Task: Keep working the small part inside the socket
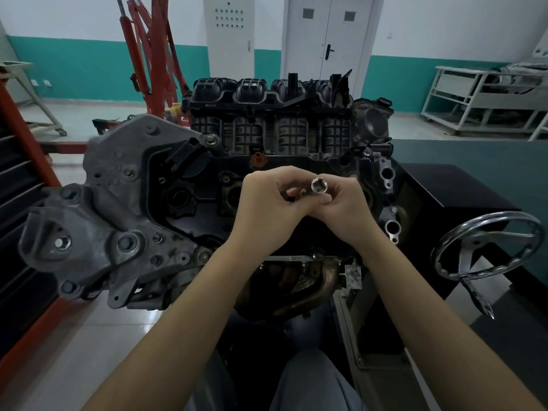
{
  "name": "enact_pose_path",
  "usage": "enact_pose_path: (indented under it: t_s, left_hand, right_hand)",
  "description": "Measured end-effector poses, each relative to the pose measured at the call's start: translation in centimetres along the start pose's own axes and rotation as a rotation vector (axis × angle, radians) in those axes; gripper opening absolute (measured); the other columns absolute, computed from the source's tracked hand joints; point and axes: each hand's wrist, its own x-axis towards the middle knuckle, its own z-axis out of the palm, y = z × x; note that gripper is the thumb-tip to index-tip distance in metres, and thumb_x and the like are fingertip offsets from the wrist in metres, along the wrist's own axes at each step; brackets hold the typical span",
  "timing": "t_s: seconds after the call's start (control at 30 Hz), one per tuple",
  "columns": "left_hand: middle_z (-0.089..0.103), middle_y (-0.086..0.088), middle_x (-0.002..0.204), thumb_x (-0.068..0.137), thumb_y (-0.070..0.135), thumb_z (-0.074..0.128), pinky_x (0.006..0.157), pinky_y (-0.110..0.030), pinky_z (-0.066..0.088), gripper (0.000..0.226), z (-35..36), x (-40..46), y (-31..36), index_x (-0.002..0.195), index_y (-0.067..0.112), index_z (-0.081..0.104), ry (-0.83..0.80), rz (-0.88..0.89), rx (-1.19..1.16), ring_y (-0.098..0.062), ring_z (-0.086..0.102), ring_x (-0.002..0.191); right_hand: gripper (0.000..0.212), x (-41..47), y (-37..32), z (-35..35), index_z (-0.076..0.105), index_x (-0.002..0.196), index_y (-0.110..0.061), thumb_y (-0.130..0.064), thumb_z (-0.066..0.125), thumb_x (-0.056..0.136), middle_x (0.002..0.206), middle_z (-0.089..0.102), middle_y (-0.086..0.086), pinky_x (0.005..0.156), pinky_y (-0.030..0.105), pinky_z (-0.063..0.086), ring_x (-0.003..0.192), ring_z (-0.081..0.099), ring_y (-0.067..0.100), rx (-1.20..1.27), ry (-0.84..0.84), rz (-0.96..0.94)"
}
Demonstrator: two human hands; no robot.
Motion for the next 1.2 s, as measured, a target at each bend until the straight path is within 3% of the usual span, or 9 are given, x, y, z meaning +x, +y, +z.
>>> enact_pose_path:
  t_s: [0.1,0.2,0.37,0.57,0.73,0.9,0.97,1.07,1.2]
  left_hand:
    - [0.075,-0.006,0.093,0.078,-0.006,0.073,0.086,-0.032,0.057,0.022,-0.07,-0.02,-0.41,0.097,0.005,0.073,-0.05,-0.007,-0.08,-0.015,0.072,0.091]
    - [0.073,-0.014,0.098,0.079,-0.011,0.07,0.091,-0.041,0.055,0.027,-0.2,-0.1,-0.58,0.102,0.002,0.071,-0.099,-0.021,-0.163,-0.023,0.071,0.096]
    - [0.075,0.0,0.087,0.073,0.001,0.08,0.081,-0.026,0.057,0.021,-0.1,-0.07,-0.72,0.09,0.011,0.074,0.001,0.006,-0.038,-0.009,0.071,0.085]
    - [0.074,-0.011,0.098,0.081,-0.011,0.068,0.088,-0.032,0.055,0.026,-0.44,0.05,-0.53,0.103,0.002,0.071,-0.1,-0.015,-0.169,-0.02,0.071,0.096]
    - [0.075,-0.001,0.085,0.072,0.001,0.081,0.081,-0.032,0.058,0.019,-0.15,0.16,-0.26,0.089,0.007,0.075,0.0,-0.018,0.003,-0.01,0.071,0.083]
    - [0.074,-0.01,0.093,0.08,-0.011,0.069,0.087,-0.031,0.056,0.023,-0.37,0.16,-0.17,0.098,0.001,0.073,-0.095,-0.029,-0.165,-0.018,0.072,0.093]
    - [0.074,-0.011,0.094,0.079,-0.014,0.068,0.088,-0.032,0.055,0.025,-0.48,0.08,-0.09,0.099,0.001,0.071,-0.137,-0.017,-0.197,-0.02,0.071,0.094]
    - [0.074,-0.006,0.09,0.074,-0.005,0.077,0.084,-0.033,0.057,0.022,-0.16,0.04,-0.2,0.095,0.004,0.073,-0.055,-0.014,-0.074,-0.014,0.071,0.089]
    - [0.075,-0.004,0.088,0.077,-0.003,0.076,0.082,-0.028,0.057,0.017,-0.01,-0.01,-0.46,0.092,0.005,0.075,-0.03,-0.019,-0.06,-0.012,0.072,0.087]
  right_hand:
    - [0.033,-0.08,-0.31,0.08,0.068,0.091,-0.025,0.006,0.067,0.08,0.084,0.071,-0.021,0.075,0.011,0.048,0.085,0.067,-0.003,-0.014,-0.051,0.012]
    - [0.024,0.01,-0.07,0.14,0.07,0.093,-0.011,0.004,0.068,0.075,0.083,0.071,-0.012,0.073,0.012,0.048,0.08,0.067,-0.001,-0.035,-0.006,0.008]
    - [0.02,0.1,-0.03,0.03,0.071,0.092,-0.006,0.006,0.074,0.075,0.088,0.073,0.005,0.077,0.023,0.053,0.084,0.07,0.014,-0.011,0.0,0.01]
    - [0.024,0.01,-0.32,0.29,0.068,0.09,-0.022,-0.004,0.068,0.075,0.081,0.073,-0.016,0.075,0.015,0.05,0.083,0.068,0.001,0.015,-0.015,0.034]
    - [0.015,0.19,0.16,0.09,0.072,0.09,-0.001,0.0,0.074,0.076,0.087,0.073,0.012,0.079,0.038,0.057,0.085,0.07,0.024,-0.04,0.005,0.03]
    - [0.019,-0.08,-0.39,0.24,0.068,0.088,-0.026,-0.01,0.07,0.078,0.081,0.072,-0.018,0.073,0.012,0.048,0.083,0.068,0.0,-0.018,-0.04,0.035]
    - [0.014,-0.06,-0.38,0.24,0.07,0.086,-0.019,-0.014,0.073,0.073,0.077,0.072,-0.017,0.07,0.013,0.048,0.078,0.068,0.001,-0.011,-0.001,0.019]
    - [0.018,0.1,-0.15,0.09,0.072,0.089,-0.008,0.001,0.074,0.073,0.082,0.073,-0.004,0.074,0.021,0.052,0.081,0.07,0.01,-0.014,0.009,0.027]
    - [0.021,0.02,-0.14,0.07,0.07,0.096,-0.01,0.004,0.069,0.08,0.09,0.072,-0.002,0.078,0.02,0.052,0.088,0.069,0.01,-0.032,-0.052,0.026]
